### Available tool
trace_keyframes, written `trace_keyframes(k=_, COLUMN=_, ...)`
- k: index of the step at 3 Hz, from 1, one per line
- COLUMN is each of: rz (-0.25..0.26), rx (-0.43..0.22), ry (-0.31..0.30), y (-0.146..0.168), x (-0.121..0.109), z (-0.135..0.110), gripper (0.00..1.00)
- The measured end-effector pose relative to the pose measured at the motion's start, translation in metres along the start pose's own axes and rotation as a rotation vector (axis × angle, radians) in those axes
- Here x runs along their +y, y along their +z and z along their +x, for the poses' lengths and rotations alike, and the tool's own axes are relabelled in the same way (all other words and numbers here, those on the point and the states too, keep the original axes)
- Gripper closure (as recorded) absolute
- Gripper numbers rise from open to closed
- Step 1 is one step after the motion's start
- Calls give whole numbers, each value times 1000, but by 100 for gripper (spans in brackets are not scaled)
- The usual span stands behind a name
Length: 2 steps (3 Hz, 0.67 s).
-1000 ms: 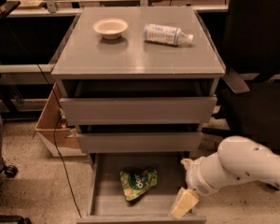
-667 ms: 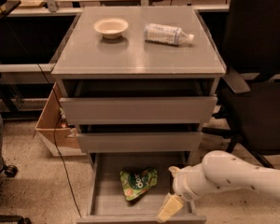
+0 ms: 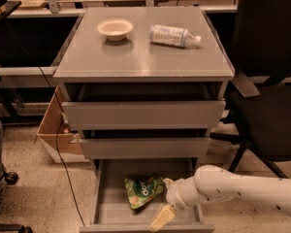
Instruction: Pick green rice chip bag from bottom drawer and place on counter
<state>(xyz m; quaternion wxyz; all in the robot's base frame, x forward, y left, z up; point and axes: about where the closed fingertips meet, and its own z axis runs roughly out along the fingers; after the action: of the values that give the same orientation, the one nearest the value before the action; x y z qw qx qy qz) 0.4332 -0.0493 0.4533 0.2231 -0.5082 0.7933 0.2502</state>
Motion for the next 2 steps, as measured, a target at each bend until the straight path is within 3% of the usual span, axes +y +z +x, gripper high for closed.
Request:
trace_keyframes(k=1, rz=-3, rx=-18, ry=-1, y=4, x=-3, z=-1, gripper=0)
trace_keyframes(k=2, rz=8, rx=-46, ry=-41, y=25, x=-25, z=-8, gripper=0)
